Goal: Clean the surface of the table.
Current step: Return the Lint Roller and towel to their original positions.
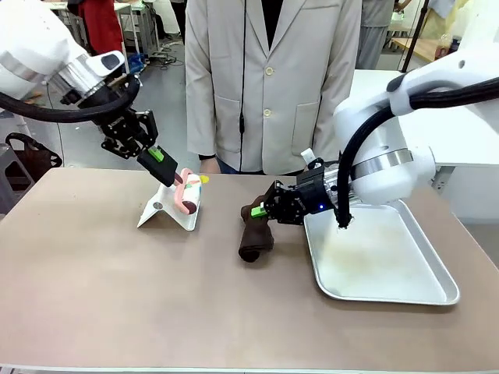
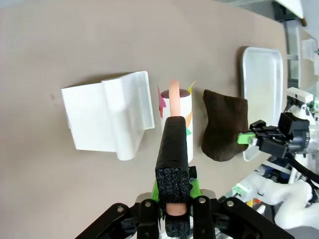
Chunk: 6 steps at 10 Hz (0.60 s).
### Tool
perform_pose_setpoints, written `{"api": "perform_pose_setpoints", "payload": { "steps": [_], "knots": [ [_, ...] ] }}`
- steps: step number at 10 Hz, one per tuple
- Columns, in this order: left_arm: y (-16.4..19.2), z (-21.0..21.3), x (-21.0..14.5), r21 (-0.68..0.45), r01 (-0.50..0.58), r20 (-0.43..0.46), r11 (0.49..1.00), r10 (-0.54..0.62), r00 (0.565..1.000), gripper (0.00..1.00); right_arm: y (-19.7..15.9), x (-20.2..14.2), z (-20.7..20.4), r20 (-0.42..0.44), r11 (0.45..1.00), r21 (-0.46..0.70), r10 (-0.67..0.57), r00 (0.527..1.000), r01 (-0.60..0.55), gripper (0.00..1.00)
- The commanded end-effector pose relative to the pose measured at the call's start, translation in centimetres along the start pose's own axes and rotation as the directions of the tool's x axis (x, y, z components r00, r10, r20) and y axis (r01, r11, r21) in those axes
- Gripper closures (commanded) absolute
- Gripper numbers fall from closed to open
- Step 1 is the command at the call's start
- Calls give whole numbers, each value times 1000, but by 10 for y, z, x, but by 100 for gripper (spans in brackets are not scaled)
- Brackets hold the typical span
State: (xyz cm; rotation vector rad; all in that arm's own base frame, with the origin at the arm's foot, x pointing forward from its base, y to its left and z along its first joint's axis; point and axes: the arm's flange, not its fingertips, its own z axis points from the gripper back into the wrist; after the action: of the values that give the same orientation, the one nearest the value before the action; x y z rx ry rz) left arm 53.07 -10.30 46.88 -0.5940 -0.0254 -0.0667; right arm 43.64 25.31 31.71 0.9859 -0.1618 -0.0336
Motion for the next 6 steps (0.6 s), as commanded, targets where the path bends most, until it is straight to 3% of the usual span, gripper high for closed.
{"api": "perform_pose_setpoints", "payload": {
  "steps": [1,3,6],
  "knots": [
    [-7,-4,10,47,-18,-36,999,19,999,78,3,12,-3,15,999,-41,-21,1000,22,90],
    [-9,-19,14,72,-17,-34,997,20,999,78,0,0,0,0,1000,0,0,1000,0,90],
    [-10,-36,17,97,-15,-42,995,19,999,78,-14,4,-7,-34,995,-103,-23,999,19,90]
  ]
}}
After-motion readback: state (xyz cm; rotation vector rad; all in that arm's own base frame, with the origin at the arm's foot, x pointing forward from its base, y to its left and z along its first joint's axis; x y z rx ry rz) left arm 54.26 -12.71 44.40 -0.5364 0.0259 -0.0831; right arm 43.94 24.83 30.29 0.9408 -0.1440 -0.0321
